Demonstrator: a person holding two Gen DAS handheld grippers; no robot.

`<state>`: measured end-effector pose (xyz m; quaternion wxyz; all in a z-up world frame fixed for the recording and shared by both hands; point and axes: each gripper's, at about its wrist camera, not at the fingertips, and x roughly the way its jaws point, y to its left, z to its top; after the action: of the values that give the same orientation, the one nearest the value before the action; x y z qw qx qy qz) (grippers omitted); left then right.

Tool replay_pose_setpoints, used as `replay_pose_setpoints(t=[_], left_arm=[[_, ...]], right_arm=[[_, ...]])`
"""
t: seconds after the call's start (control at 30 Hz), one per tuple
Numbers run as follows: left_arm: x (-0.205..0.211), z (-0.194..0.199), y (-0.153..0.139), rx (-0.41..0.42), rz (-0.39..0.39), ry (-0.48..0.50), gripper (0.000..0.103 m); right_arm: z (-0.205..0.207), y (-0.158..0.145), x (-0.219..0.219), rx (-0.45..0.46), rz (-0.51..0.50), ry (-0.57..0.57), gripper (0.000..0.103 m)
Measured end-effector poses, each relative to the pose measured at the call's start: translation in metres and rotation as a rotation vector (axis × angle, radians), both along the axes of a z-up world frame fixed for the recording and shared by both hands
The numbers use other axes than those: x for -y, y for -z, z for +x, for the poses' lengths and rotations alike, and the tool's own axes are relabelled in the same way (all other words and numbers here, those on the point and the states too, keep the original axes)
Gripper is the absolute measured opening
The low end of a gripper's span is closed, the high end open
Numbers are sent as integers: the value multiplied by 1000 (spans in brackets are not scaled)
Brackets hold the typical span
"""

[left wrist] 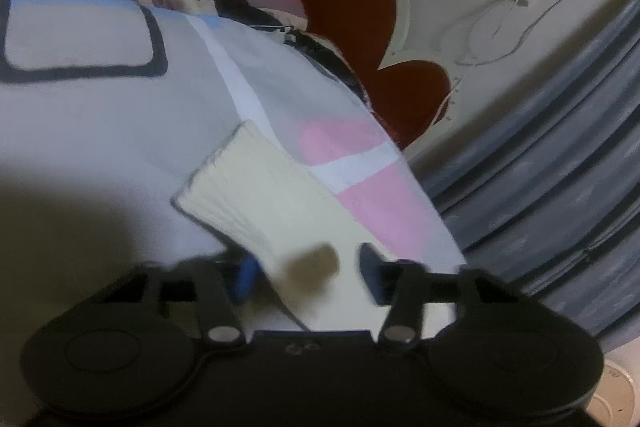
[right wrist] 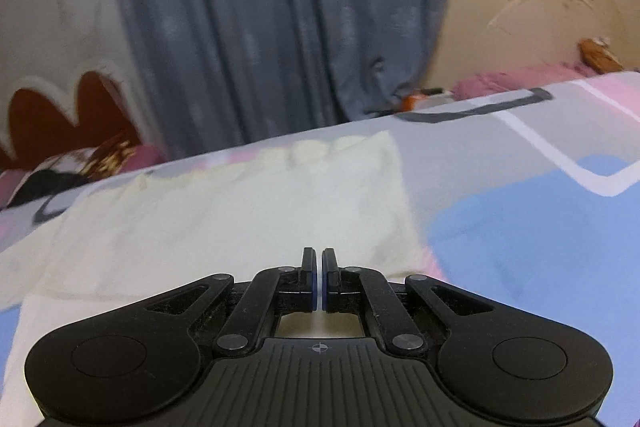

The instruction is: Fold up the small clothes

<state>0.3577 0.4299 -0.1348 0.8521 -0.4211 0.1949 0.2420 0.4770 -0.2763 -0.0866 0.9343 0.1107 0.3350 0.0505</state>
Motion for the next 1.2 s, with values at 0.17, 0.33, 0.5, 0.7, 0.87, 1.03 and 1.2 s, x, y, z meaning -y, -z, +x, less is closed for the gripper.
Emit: replay_pose_setpoints(t=[0.17,0.33,0.5,0.7,0.87,1.03,1.2], left_arm=[[51,36,-42,47,193,247,2],[167,90,-79,78,359,522,2],[287,131,-77,53,469,740,2],[400,160,-32,-70,579,988,6],[445,139,-7,-54,664,1116,98],[406,90,-20,10,678,961,88],[332,55,-22,-43,685,714,87]], right_arm=[[-3,-8,2,27,-12,-26,0],[-11,-3,3,7,15,-27,0],[-26,-3,9,11,38,-45,0],[-36,-4,42,23,77,-6,0],[-39,-8,58,17,111,-9,4],[-45,-18,44,91,171,-106,78],[-34,-23,-11,108,163,-261,58]])
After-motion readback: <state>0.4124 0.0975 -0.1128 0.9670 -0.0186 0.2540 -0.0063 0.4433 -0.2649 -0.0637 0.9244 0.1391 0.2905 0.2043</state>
